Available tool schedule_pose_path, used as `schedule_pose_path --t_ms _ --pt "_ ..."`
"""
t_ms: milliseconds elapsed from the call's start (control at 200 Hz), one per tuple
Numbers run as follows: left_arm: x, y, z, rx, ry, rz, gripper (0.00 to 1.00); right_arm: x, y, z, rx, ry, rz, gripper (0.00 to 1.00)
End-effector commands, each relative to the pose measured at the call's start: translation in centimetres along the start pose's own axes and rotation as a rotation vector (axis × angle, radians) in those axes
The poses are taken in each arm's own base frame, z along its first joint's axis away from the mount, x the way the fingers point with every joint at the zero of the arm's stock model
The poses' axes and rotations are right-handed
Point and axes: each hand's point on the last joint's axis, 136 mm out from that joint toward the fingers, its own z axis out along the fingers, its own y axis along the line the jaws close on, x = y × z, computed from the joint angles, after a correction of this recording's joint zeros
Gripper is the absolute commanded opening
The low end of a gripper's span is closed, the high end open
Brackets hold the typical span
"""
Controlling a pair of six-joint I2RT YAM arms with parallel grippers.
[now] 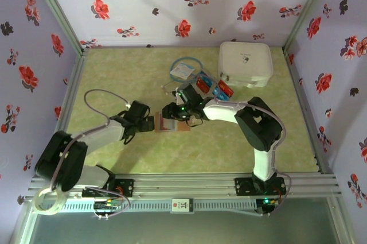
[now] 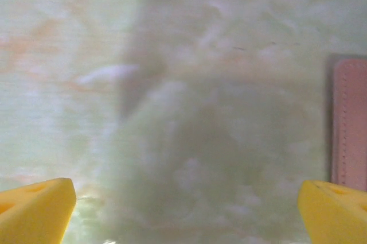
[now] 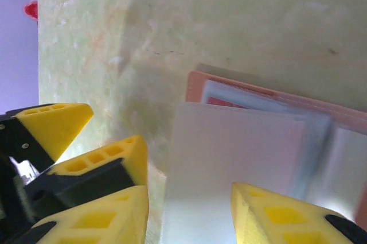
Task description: Put the credit cards into the card holder
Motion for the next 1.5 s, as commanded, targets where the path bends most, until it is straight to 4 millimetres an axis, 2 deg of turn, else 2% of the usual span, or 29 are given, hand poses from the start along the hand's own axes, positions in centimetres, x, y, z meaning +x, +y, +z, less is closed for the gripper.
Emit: schedule_pose_path --t_ms 0,320,480,630,730,845,970,1130,1275,1495 --pt "-0.3 1.4 -1.0 -0.031 -0.02 -0.041 1.0 0.1 0.0 1.3 -0.005 0.013 0.026 0.43" --pt "-0.3 1.3 -1.1 -0.018 -0.015 -0.032 1.0 0.8 -0.7 3.0 0.011 0.03 0.045 0.43" --pt "-0.1 0.3 -0.8 0.026 0.002 0.0 1.0 0.8 -0.8 2.8 0.012 0.03 0.048 0.43" --pt "-0.2 -0.5 -0.7 0.063 0.004 0.01 1.0 0.0 0.4 2.0 0.003 0.02 0.024 0.43" --pt "-0.4 -0.9 -0.6 0.08 0.005 0.008 1.0 -1.5 1.6 0.5 -0.005 -0.007 -0.003 0.43" --pt "-0.6 -1.5 -0.5 0.097 0.006 0.009 1.0 -3.7 2.9 -2.1 -0.017 -0.053 -0.033 0.44" --pt "-1.0 -2.6 -0.3 0.126 0.003 0.021 1.0 -5.7 3.0 -4.9 0.003 -0.091 -0.057 0.44" --pt "-1.2 -4.0 -0.1 0.143 0.005 0.049 1.0 -7.7 0.9 -8.4 0.113 -0.12 -0.092 0.44" --pt "-1.1 -4.9 0.3 0.152 0.011 0.072 1.0 -9.2 -1.5 -11.1 0.295 -0.126 -0.179 0.44" --pt "-0.4 -4.7 1.0 0.125 0.022 0.086 1.0 -10.9 -5.4 -14.0 0.577 -0.106 -0.304 0.44"
